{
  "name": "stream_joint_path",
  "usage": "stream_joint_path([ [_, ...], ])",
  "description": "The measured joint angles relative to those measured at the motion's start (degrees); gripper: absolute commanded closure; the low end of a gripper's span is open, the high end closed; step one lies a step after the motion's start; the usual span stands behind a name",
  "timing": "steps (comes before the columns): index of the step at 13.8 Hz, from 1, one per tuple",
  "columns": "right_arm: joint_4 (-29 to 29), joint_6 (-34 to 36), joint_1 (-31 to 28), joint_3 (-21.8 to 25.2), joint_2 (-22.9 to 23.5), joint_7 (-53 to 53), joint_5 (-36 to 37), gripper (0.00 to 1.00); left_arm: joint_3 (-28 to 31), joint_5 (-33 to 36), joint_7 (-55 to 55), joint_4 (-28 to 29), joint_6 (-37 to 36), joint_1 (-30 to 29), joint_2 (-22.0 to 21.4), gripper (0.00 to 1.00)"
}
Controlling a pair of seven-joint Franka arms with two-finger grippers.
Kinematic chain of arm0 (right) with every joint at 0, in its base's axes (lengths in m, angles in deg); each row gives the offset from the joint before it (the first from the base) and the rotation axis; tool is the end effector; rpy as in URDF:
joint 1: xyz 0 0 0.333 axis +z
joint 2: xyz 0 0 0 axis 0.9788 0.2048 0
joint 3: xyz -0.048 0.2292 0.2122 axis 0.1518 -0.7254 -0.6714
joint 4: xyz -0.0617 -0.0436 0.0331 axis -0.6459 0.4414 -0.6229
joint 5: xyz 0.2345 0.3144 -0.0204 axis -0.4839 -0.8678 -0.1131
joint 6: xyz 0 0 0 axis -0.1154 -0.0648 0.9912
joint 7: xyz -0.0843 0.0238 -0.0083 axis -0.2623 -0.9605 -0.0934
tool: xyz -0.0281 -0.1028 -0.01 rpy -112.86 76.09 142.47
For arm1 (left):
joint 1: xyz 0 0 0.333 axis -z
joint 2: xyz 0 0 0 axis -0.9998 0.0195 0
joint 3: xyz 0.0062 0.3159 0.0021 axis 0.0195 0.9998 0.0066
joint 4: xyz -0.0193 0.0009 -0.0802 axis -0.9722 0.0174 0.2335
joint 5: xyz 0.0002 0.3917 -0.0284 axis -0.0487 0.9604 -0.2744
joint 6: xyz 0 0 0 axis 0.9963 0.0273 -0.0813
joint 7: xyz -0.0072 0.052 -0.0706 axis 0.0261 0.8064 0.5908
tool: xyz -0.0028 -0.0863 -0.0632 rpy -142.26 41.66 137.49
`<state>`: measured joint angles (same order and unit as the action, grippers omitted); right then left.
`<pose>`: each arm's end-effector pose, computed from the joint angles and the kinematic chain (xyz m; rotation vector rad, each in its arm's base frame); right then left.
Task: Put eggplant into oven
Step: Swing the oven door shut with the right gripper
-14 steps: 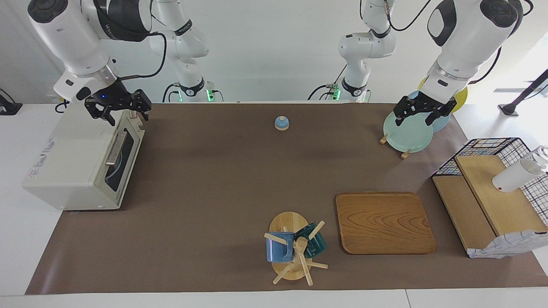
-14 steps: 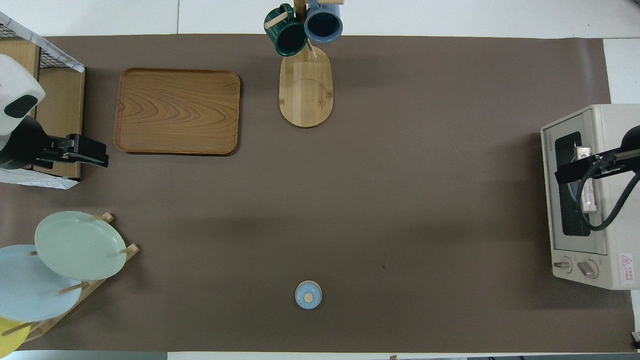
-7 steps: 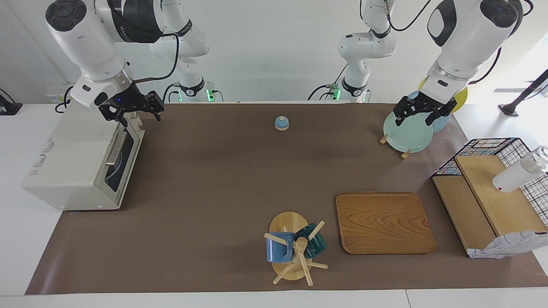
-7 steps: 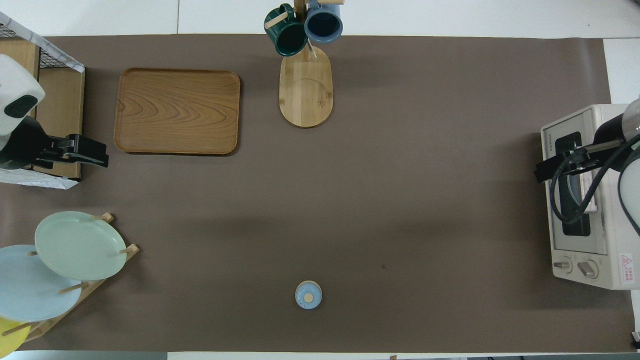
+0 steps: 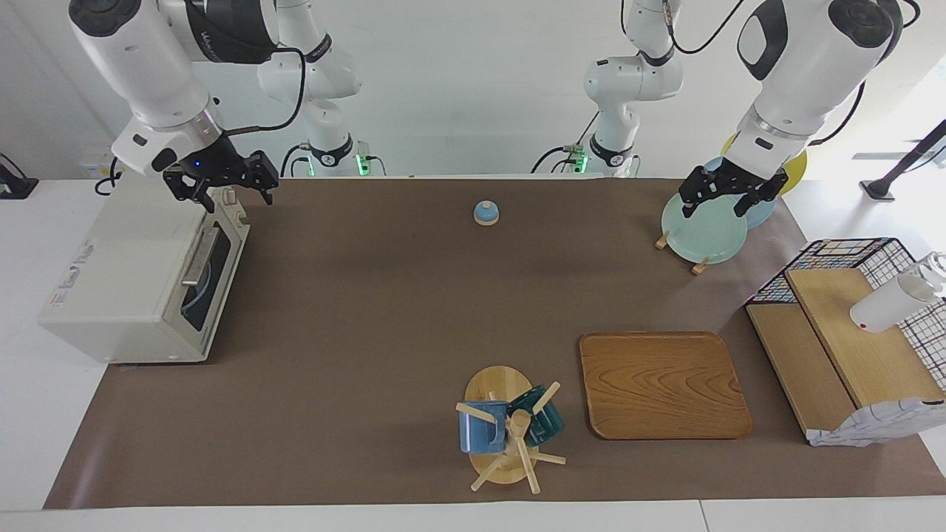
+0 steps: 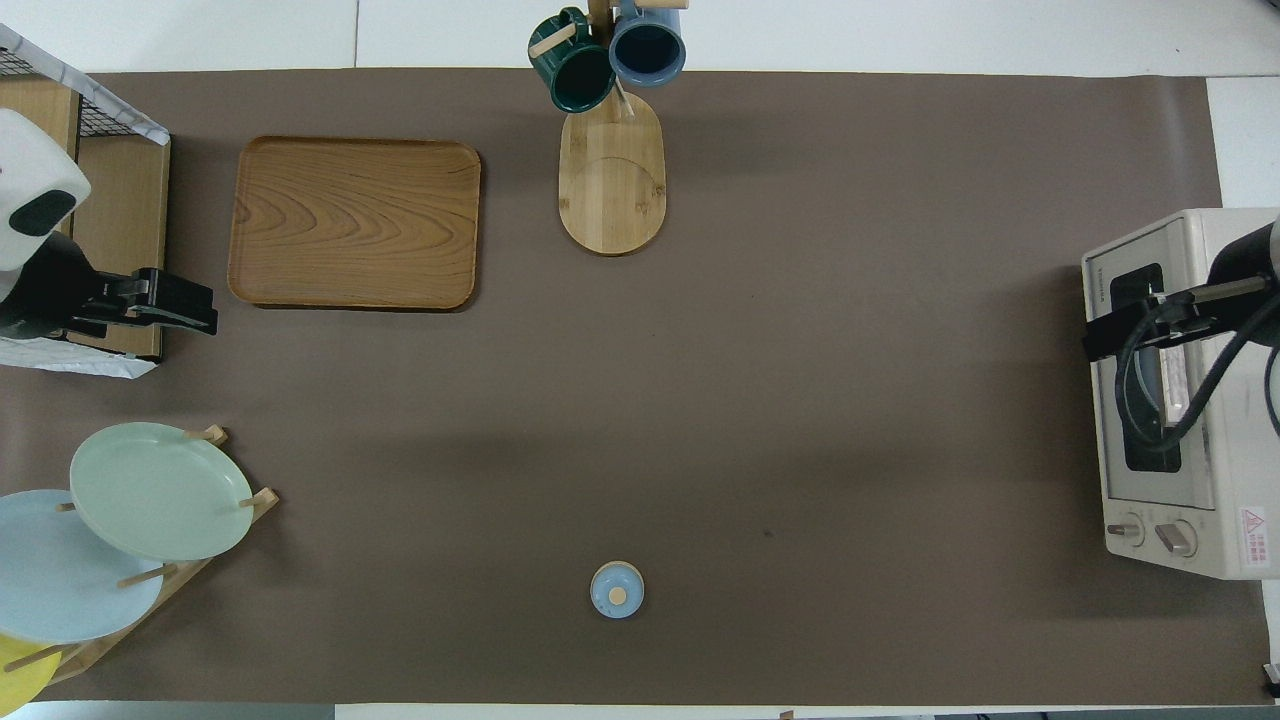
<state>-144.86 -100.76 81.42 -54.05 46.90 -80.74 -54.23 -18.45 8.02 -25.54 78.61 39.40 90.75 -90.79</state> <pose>0.5412 -0.0012 0.5957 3.1203 0.2482 -0.1712 0.5441 -0.0676 0.5939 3.1243 -0.0967 -0.0703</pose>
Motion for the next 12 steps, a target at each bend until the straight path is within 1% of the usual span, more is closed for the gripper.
stream_joint_path([
  [3,0.00,0.04,-0.01,0.04,-0.06,0.60,0.00,0.00,0.00,0.00,0.00,0.00,0.00,0.00,0.00,0.00],
  [7,0.04,0.04,-0.08,0.15,-0.45,4.58,-0.01,0.00,0.00,0.00,0.00,0.00,0.00,0.00,0.00,0.00],
  [12,0.04,0.04,-0.15,0.34,-1.06,4.81,0.00,0.00,0.00,0.00,0.00,0.00,0.00,0.00,0.00,0.00],
])
